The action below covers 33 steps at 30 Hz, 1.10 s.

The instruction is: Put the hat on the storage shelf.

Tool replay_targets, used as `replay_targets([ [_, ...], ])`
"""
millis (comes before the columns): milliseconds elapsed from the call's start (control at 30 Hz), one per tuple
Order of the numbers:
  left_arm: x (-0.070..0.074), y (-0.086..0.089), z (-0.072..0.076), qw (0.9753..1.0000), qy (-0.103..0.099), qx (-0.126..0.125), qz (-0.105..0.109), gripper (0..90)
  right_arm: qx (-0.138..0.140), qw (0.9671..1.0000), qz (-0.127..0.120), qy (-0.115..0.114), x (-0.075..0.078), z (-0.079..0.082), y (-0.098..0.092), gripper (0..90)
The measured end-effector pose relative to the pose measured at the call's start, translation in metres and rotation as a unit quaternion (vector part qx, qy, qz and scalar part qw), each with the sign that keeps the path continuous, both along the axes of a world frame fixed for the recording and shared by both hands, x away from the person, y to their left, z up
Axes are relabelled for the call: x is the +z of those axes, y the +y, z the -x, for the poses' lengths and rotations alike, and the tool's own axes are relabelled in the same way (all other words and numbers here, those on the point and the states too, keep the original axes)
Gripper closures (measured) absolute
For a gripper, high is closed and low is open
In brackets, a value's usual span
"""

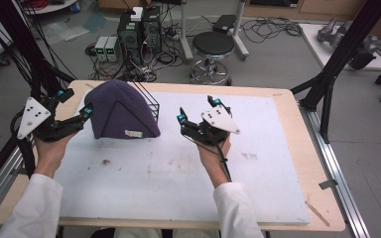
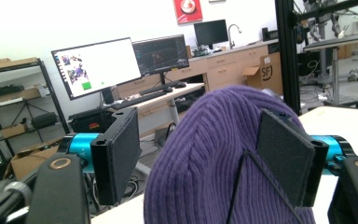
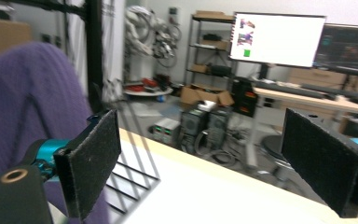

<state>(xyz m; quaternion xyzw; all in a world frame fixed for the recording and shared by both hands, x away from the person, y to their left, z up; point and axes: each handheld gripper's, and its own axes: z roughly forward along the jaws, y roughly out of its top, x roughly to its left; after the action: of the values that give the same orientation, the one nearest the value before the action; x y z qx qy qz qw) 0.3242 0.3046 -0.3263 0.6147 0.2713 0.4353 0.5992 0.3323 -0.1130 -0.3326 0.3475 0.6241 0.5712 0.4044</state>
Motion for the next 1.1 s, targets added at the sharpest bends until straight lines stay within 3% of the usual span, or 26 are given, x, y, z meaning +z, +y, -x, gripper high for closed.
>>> replay_targets([
  [67,-0.003,0.001,0.004,1.0,0.004,0.004,-0.003,30.2,-0.011,0.9999,0.0,0.001,-0.001,0.003,-0.013,11.8],
  [167,-0.007,0.005,0.01,0.9999,0.01,0.005,-0.002,29.7,-0.018,0.9995,-0.019,0.019,-0.004,0.009,-0.033,11.8],
  [233,-0.011,0.008,0.014,0.9999,0.012,0.009,0.0,29.0,-0.027,0.999,-0.019,0.031,-0.005,0.013,-0.045,11.7],
  [300,-0.014,0.011,0.019,0.9998,0.014,0.014,0.004,28.8,-0.037,0.9988,-0.024,0.022,-0.007,0.018,-0.056,11.8],
  [533,-0.024,0.02,0.029,0.9995,0.022,0.018,0.012,28.2,-0.069,0.997,-0.02,0.028,-0.015,0.032,-0.089,11.7],
  [800,-0.04,0.026,0.035,0.9989,0.04,0.024,0.013,27.4,-0.094,0.9948,-0.011,0.038,-0.027,0.043,-0.113,11.8],
  [1100,-0.058,0.023,0.044,0.9984,0.054,0.016,0.011,27.5,-0.119,0.9915,-0.02,0.048,-0.049,0.059,-0.135,11.7],
])
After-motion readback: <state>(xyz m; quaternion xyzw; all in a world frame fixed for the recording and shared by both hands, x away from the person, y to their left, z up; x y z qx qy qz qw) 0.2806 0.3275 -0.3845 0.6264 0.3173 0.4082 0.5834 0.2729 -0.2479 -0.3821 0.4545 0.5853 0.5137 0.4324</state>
